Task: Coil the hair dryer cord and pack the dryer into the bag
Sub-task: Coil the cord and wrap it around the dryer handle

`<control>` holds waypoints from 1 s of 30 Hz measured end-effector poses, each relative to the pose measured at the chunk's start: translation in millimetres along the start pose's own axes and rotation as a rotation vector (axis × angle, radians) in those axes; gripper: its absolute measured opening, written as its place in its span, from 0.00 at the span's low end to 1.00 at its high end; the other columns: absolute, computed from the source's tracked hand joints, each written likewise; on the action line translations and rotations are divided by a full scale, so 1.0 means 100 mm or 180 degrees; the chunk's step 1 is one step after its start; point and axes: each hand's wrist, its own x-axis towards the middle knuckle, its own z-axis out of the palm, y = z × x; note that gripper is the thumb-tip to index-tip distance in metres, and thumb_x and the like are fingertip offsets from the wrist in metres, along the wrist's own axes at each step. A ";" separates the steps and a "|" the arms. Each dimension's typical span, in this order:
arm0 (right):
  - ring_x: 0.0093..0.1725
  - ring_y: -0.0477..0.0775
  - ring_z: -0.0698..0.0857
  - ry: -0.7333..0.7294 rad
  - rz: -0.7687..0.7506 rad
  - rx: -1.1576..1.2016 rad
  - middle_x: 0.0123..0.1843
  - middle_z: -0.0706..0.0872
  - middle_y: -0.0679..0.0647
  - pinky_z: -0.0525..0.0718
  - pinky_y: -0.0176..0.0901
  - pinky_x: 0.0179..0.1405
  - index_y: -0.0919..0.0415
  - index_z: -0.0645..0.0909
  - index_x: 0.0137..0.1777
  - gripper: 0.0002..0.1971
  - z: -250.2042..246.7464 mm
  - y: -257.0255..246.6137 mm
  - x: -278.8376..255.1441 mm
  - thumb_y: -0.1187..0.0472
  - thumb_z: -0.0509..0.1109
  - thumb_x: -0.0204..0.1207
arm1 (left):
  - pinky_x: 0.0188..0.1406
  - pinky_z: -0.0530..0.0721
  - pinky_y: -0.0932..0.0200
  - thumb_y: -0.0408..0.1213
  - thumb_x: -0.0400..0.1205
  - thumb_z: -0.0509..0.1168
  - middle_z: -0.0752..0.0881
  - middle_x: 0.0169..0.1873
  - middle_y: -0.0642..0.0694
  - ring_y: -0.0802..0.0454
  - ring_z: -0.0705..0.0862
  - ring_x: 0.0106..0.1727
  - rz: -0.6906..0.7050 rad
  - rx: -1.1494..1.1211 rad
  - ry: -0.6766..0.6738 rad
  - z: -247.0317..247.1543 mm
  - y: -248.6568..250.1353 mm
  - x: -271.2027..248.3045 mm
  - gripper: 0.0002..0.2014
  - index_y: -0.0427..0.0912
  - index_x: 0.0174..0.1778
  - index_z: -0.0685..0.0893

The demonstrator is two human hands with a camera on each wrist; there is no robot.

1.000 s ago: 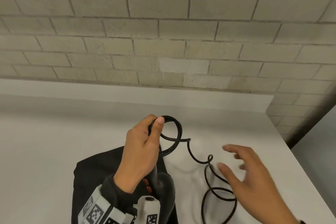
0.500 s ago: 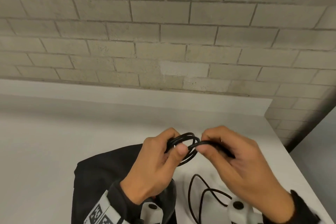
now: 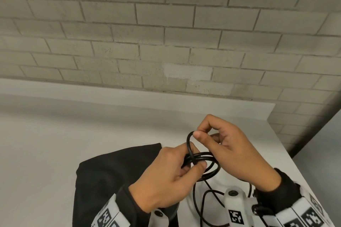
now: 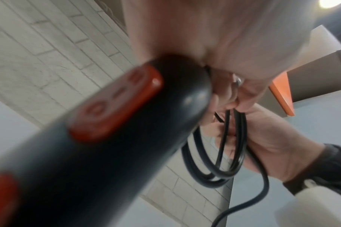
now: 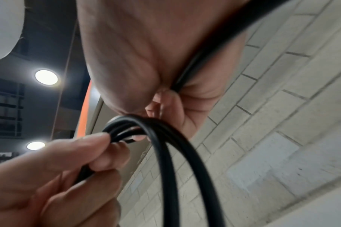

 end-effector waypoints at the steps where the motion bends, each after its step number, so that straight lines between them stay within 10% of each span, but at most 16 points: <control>1: 0.24 0.51 0.71 -0.0081 0.0062 0.0089 0.36 0.83 0.47 0.69 0.41 0.24 0.57 0.79 0.42 0.08 -0.01 0.02 -0.01 0.55 0.68 0.81 | 0.26 0.73 0.52 0.47 0.80 0.64 0.77 0.26 0.44 0.39 0.73 0.27 0.0039 0.0014 0.0008 -0.01 0.00 -0.01 0.05 0.63 0.40 0.77; 8: 0.23 0.55 0.69 -0.0319 0.0268 0.0592 0.34 0.90 0.56 0.70 0.39 0.22 0.51 0.80 0.53 0.05 -0.05 0.12 -0.06 0.53 0.65 0.81 | 0.26 0.67 0.61 0.37 0.79 0.61 0.70 0.21 0.49 0.55 0.67 0.23 -0.0052 -0.0025 0.0023 -0.03 -0.02 -0.02 0.13 0.59 0.52 0.68; 15: 0.25 0.38 0.80 -0.0304 0.0307 0.0833 0.41 0.91 0.60 0.72 0.23 0.24 0.63 0.84 0.50 0.04 -0.06 0.19 -0.09 0.69 0.68 0.80 | 0.29 0.70 0.49 0.34 0.79 0.59 0.71 0.21 0.52 0.45 0.71 0.26 -0.0018 0.0001 0.0007 -0.03 -0.02 -0.05 0.29 0.69 0.69 0.59; 23: 0.34 0.47 0.80 -0.1047 0.0133 0.0601 0.42 0.89 0.44 0.77 0.37 0.33 0.60 0.86 0.54 0.22 -0.19 0.18 -0.17 0.41 0.73 0.72 | 0.28 0.67 0.54 0.41 0.80 0.60 0.74 0.22 0.56 0.53 0.66 0.25 -0.0130 -0.0654 -0.0013 -0.07 -0.03 -0.07 0.13 0.59 0.57 0.66; 30: 0.29 0.46 0.80 -0.0537 -0.0462 -0.0656 0.34 0.85 0.39 0.74 0.35 0.29 0.52 0.84 0.46 0.05 0.00 0.31 -0.24 0.59 0.67 0.81 | 0.24 0.69 0.65 0.28 0.81 0.64 0.68 0.19 0.55 0.59 0.64 0.21 -0.0402 -0.0838 -0.0017 -0.11 -0.06 -0.02 0.18 0.57 0.53 0.68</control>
